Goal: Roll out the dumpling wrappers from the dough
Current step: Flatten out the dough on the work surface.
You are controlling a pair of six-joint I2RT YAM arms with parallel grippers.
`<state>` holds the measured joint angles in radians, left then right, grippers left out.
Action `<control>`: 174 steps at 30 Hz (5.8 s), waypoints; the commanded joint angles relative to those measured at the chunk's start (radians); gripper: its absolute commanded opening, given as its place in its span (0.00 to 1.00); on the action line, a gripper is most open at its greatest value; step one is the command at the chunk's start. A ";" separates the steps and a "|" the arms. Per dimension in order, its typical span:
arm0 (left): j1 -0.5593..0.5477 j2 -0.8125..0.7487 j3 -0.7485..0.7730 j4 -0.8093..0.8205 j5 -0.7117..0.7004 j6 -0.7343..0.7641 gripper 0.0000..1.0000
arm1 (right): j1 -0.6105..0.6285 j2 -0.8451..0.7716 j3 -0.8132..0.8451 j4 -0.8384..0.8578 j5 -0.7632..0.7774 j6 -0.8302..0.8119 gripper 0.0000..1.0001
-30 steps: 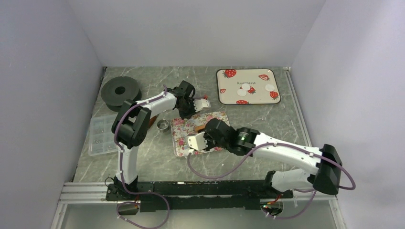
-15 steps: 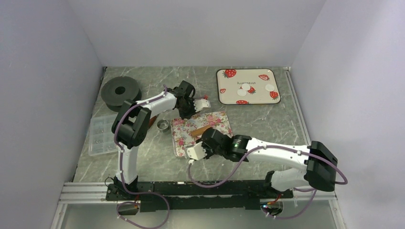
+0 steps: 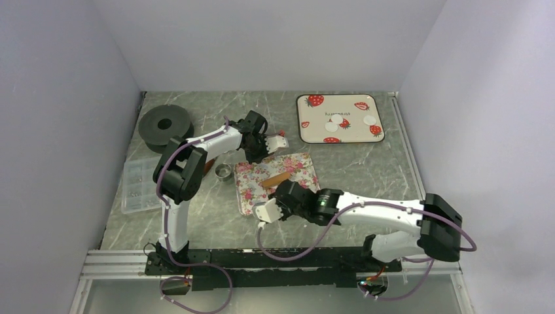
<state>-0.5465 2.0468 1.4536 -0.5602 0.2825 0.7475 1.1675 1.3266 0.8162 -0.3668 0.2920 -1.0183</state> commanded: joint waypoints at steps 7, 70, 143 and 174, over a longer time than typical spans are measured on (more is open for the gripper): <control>-0.032 0.109 -0.070 -0.107 -0.003 0.024 0.00 | 0.007 0.082 0.000 -0.128 -0.050 0.003 0.00; -0.049 0.103 -0.078 -0.106 -0.026 0.032 0.00 | -0.024 0.092 0.018 -0.119 -0.054 0.012 0.00; -0.055 0.111 -0.082 -0.099 -0.040 0.038 0.00 | 0.023 0.013 -0.084 -0.164 -0.022 0.064 0.00; -0.061 0.116 -0.079 -0.102 -0.045 0.039 0.00 | 0.049 0.060 -0.081 -0.182 0.007 0.114 0.00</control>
<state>-0.5709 2.0453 1.4528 -0.5625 0.2279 0.7650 1.1454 1.4239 0.8143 -0.2626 0.3744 -1.0241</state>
